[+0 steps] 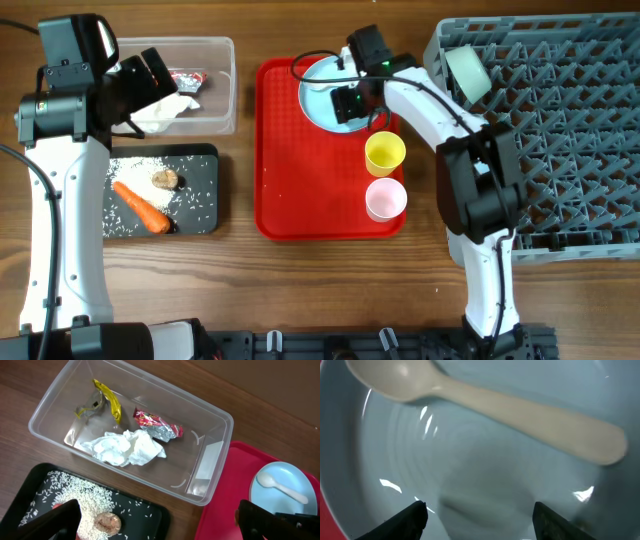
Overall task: Sort waste into correct bins and load items into the dishwasher rack
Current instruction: 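Grasp the white spoon on the blue plate with right gripper, then carry the white spoon with right gripper and drop it in the rack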
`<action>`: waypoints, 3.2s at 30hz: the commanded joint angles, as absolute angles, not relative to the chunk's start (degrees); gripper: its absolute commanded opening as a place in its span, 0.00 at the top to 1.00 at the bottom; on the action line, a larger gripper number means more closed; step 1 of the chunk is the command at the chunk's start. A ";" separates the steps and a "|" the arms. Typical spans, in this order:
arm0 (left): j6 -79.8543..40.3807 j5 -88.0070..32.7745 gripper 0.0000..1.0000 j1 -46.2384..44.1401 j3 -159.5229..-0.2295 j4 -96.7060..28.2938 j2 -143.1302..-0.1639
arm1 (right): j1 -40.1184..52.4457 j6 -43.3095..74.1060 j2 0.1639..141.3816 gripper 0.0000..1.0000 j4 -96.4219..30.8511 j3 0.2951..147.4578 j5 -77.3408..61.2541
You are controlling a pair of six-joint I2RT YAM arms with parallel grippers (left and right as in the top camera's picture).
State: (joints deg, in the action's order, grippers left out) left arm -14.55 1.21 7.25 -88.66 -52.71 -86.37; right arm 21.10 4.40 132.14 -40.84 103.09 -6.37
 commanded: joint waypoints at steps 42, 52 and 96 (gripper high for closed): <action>-15.46 1.13 0.00 7.46 -88.73 -52.62 -86.59 | 19.31 -3.05 137.40 0.24 -33.43 104.99 -9.08; -15.46 1.13 0.00 7.46 -88.73 -52.62 -86.59 | 19.31 -3.09 137.40 0.48 -40.51 104.99 -9.08; -15.46 1.13 0.00 7.46 -88.73 -52.62 -86.59 | 9.30 16.93 87.96 0.96 -73.19 106.15 8.78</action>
State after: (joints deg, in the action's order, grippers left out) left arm -14.55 1.19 7.25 -88.66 -52.75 -86.37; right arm 14.20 6.31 91.79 -68.71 106.15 -1.28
